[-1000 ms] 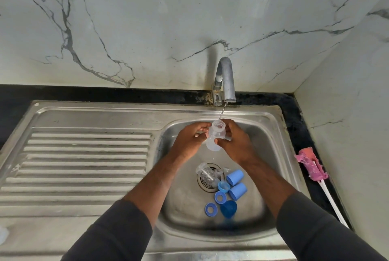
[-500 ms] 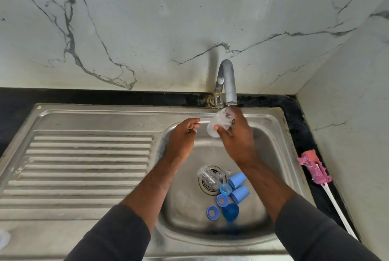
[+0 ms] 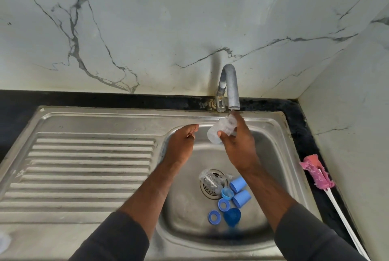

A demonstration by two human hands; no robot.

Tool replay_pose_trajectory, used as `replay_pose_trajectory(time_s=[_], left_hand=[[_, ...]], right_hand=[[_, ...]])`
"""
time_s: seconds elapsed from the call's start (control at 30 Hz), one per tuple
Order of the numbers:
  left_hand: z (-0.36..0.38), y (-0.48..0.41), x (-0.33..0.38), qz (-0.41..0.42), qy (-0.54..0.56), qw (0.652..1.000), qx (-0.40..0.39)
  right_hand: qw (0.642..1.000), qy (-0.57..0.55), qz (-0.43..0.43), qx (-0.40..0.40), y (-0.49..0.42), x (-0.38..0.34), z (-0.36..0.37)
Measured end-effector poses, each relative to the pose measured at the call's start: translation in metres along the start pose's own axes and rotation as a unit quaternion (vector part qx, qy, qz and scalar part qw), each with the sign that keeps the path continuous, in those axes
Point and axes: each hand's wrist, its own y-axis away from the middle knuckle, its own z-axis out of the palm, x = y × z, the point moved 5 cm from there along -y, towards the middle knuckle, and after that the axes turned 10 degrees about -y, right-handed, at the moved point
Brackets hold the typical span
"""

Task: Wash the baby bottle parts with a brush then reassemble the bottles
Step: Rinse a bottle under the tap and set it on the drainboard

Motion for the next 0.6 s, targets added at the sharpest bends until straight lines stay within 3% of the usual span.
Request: replay_pose_trajectory(time_s=[0.07,0.1,0.2,0.33,0.43,0.53,0.6], left_hand=[[0.000,0.000,-0.001,-0.006,-0.008,1.000,-0.006],[0.001,0.000,-0.002,-0.009,-0.010,1.000,-0.008],[0.002,-0.001,-0.002,-0.006,-0.017,1.000,-0.005],[0.003,0.003,-0.005,-0.013,-0.020,1.000,-0.013],[0.003,0.004,-0.007,-0.011,-0.015,1.000,-0.010],[0.002,0.006,-0.007,-0.017,-0.014,1.000,-0.022],[0.003,0.008,-0.009,-0.022,-0.004,0.999,-0.029]], right_hand=[[0.991,0.078,0.014,-0.111,0.006,0.008,0.013],[0.989,0.083,0.014,-0.122,0.008,0.012,0.015],[1.000,0.015,-0.003,-0.025,0.002,0.008,0.006],[0.990,0.055,0.032,-0.127,0.002,0.011,0.020],[0.999,-0.013,0.002,-0.039,-0.003,0.005,0.012],[0.992,0.019,0.043,-0.117,-0.004,0.011,0.019],[0.995,0.009,0.041,-0.094,-0.004,0.015,0.017]])
